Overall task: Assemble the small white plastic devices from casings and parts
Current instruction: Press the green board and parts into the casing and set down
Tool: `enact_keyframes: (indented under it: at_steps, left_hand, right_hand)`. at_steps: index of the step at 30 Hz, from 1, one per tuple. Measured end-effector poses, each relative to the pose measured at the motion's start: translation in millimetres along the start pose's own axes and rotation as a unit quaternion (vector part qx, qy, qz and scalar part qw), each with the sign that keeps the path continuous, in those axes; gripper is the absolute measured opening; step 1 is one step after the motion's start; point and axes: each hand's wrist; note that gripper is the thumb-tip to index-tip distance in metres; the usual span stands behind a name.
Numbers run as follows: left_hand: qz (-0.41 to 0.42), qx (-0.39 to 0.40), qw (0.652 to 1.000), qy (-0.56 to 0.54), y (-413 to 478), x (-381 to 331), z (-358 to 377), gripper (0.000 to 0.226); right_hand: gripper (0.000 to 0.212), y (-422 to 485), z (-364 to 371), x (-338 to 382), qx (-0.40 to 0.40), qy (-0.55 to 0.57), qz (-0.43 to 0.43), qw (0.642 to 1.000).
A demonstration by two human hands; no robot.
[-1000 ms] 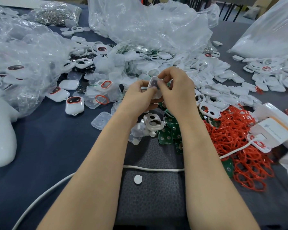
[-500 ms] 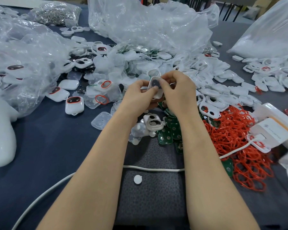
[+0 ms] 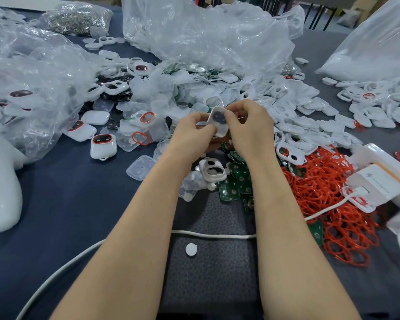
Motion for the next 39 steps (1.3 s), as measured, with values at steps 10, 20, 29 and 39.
enact_keyframes:
  at_steps: [10,20,29,39]
  left_hand:
    - [0.019,-0.033,0.999,0.037,1.7,2.8,0.6,0.017]
    - [-0.003,-0.016,1.000,0.025,-3.1,-2.7,-1.4,0.011]
    - [-0.005,-0.130,0.987,-0.091,-2.9,-14.6,-13.3,0.013]
    - [-0.038,-0.073,0.992,-0.093,-2.0,-9.5,-6.3,0.019]
  right_hand:
    - [0.004,-1.0,2.6,0.8,0.003,-0.002,-0.007,1.000]
    - [0.008,1.3,-3.3,2.2,0.041,0.028,0.020,0.999]
    - [0.009,4.6,-26.1,-5.0,0.033,-0.126,0.084,0.988]
    - [0.016,-0.4,-12.9,-1.3,0.175,-0.224,0.090,0.954]
Point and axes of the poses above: each hand's wrist, its own y-axis towards the middle knuckle, its own z-axis out of the palm, x = y × z, and after that the axes turned 2 degrees about -z, right-handed
